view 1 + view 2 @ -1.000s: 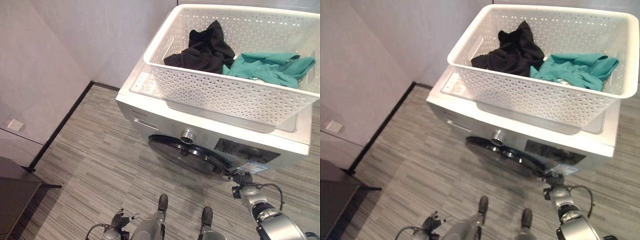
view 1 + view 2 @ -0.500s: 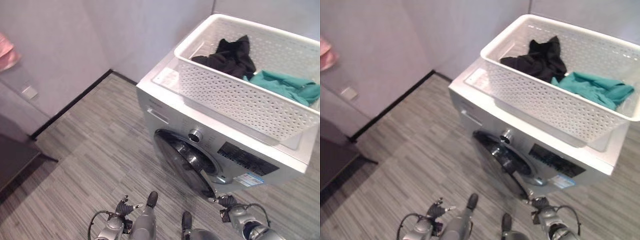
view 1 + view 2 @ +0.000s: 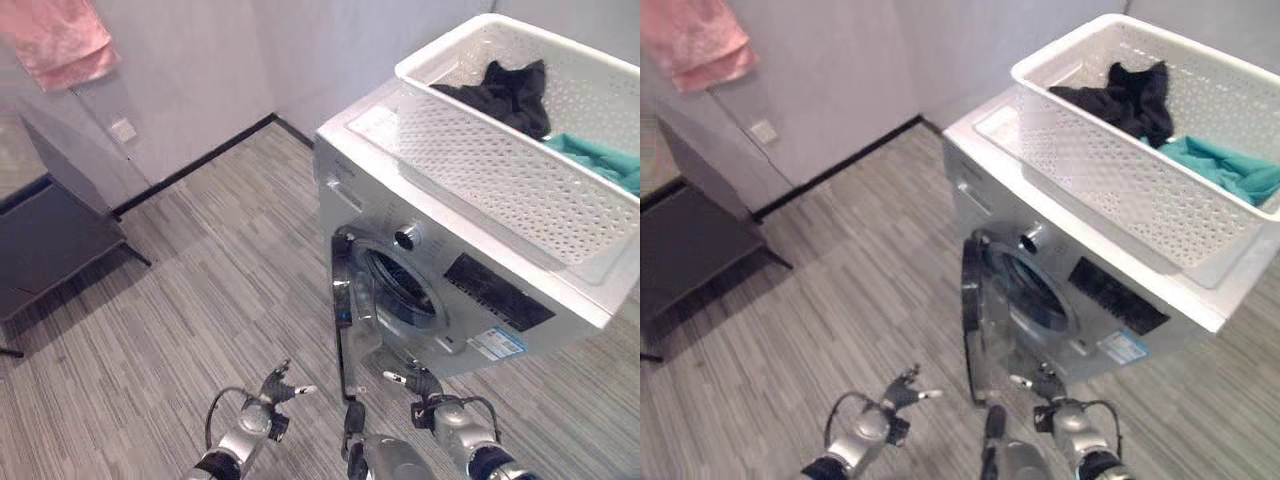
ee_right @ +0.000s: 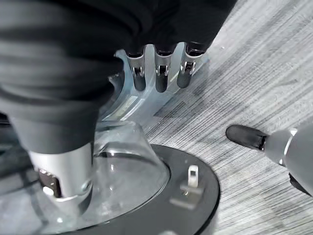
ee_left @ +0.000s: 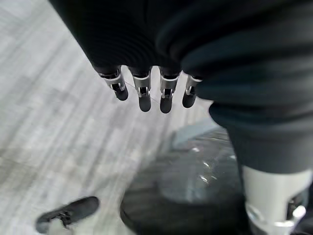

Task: Grab the laundry basket,head to the washer,open it,put in the laundry and shut it.

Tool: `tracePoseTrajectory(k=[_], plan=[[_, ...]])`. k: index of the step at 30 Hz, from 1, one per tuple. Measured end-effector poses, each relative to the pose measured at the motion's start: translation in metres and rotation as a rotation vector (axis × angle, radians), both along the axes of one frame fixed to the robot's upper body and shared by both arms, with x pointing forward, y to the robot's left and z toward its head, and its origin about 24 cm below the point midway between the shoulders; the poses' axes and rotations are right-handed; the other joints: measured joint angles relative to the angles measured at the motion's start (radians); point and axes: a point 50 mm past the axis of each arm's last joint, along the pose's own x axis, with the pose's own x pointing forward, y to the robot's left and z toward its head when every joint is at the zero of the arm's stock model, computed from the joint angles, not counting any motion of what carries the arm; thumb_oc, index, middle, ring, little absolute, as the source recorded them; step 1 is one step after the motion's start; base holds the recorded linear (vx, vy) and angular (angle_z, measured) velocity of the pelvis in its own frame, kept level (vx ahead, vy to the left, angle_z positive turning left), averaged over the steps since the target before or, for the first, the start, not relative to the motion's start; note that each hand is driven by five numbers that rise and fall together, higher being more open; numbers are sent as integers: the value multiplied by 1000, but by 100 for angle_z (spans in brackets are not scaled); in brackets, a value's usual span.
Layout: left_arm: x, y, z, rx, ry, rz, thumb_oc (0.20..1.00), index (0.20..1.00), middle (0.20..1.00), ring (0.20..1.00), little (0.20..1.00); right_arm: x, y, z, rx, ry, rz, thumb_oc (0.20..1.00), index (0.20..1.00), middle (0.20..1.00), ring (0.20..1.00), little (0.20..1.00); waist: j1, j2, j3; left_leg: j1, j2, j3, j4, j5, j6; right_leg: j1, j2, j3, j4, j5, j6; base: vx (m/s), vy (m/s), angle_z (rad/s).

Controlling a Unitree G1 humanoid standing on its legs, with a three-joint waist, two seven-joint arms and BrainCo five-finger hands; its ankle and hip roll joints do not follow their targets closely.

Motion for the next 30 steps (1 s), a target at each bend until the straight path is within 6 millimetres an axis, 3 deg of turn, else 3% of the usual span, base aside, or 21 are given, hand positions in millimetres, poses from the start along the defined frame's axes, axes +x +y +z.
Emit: tracePoseTrajectory(k=[1,2,3,5,8,10,11,12,13,15,16,19,21,24,25,27,29,30], plan=[[2,-1,3,-1,-17,-14,1000,1000,1000,1000,1000,2,1,1,3,-7,2,1000,1000,1000,1000,1000,8,4,-4,-1,-10,16,-19,1,5,-8,-2,0,10,3,3,-34,114,11],[4,-2,6,9,-40,-39,1000,1000,1000,1000,1000,4,1,3,2,-13,0,1000,1000,1000,1000,1000,10,13,-12,-5,-14,34,-24,-28,39,-22,-4,0,27,6,5,-50,142,-4],[6,1,10,19,-64,-49,1000,1000,1000,1000,1000,5,5,3,13,-15,4,1000,1000,1000,1000,1000,19,14,-30,-7,-25,34,-44,-54,46,-46,-18,3,52,8,8,-39,163,-5],[11,13,23,39,-127,-60,1000,1000,1000,1000,1000,6,17,2,45,-14,5,1000,1000,1000,1000,1000,35,-6,-40,-8,-75,39,-56,-44,57,-70,-67,24,75,19,29,-20,127,-8],[25,39,56,94,-293,-74,1000,1000,1000,1000,1000,1,26,-2,72,-1,8,1000,1000,1000,1000,1000,48,3,-67,-6,-117,42,-54,-36,69,-74,-109,45,75,41,64,22,30,5],[38,53,103,164,-495,-144,1000,1000,1000,1000,1000,-1,28,-3,90,4,20,1000,1000,1000,1000,1000,51,7,-86,-3,-125,48,-54,-27,67,-72,-113,54,68,54,52,81,-33,-2],[43,54,149,248,-696,-252,1000,1000,1000,1000,1000,-9,24,-7,86,15,15,1000,1000,1000,1000,1000,50,4,-89,1,-122,59,-54,-26,65,-69,-105,61,58,57,50,97,-90,-19],[42,44,220,337,-1034,-396,1000,1000,1000,1000,1000,-25,13,-15,66,51,0,1000,1000,1000,1000,1000,50,1,-91,22,-115,72,-53,-25,65,-44,-94,65,56,66,47,98,-158,-17],[42,30,263,344,-1259,-440,1000,1000,1000,1000,1000,-49,-2,-26,25,124,-23,1000,1000,1000,1000,1000,42,6,-103,44,-109,71,-52,-26,64,-19,-89,66,52,53,57,55,-145,-10],[28,5,292,118,-1413,-463,1000,1000,1000,1000,1000,-70,-18,-36,-26,207,-63,1000,1000,1000,1000,1000,33,9,-117,44,-108,70,-52,-28,62,-11,-88,66,52,44,65,53,-97,2],[25,-17,300,-122,-1449,-482,1000,1000,1000,1000,1000,-82,-29,-41,-64,262,-71,1000,1000,1000,1000,1000,22,11,-122,50,-107,70,-52,-28,61,-7,-86,66,52,40,66,95,-147,1],[36,-47,281,-472,-1200,-520,1000,1000,1000,1000,1000,-79,-38,-39,-87,259,-87,1000,1000,1000,1000,1000,-20,11,-125,43,-97,70,-48,-40,56,-21,-81,66,71,20,65,66,-138,-2],[42,-89,249,-812,-870,-498,1000,1000,1000,1000,1000,-82,-40,-41,-91,295,-113,1000,1000,1000,1000,1000,-33,5,-130,45,-96,74,-36,-44,55,-43,-78,81,98,2,59,29,-105,-13],[39,-123,210,-928,-548,-526,1000,1000,1000,1000,1000,-78,-40,-41,-94,300,-115,1000,1000,1000,1000,1000,-71,18,-143,26,-74,78,8,-83,60,-64,-54,97,113,-13,48,61,-185,-37],[34,-129,189,-923,-404,-541,1000,1000,1000,1000,1000,-79,-38,-42,-91,309,-116,1000,1000,1000,1000,1000,-77,11,-141,4,-55,101,92,-107,64,-69,-24,125,116,-21,40,61,-216,-64],[31,-125,176,-945,-321,-500,1000,1000,1000,1000,1000,-85,-38,-45,-101,336,-114,1000,1000,1000,1000,1000,-75,-5,-134,-42,-40,85,238,-111,67,-40,15,159,75,-22,41,35,-174,-81],[31,-116,165,-974,-264,-421,1000,1000,1000,1000,1000,-91,-37,-47,-126,371,-72,1000,1000,1000,1000,1000,-54,-36,-119,-85,-28,24,393,-103,66,-1,31,192,35,-10,33,22,-66,-76],[33,-109,153,-995,-227,-343,1000,1000,1000,1000,1000,-97,-39,-49,-148,391,-65,1000,1000,1000,1000,1000,-53,-56,-116,-160,-34,-57,456,-92,48,0,35,206,22,-14,29,40,-3,-32]])
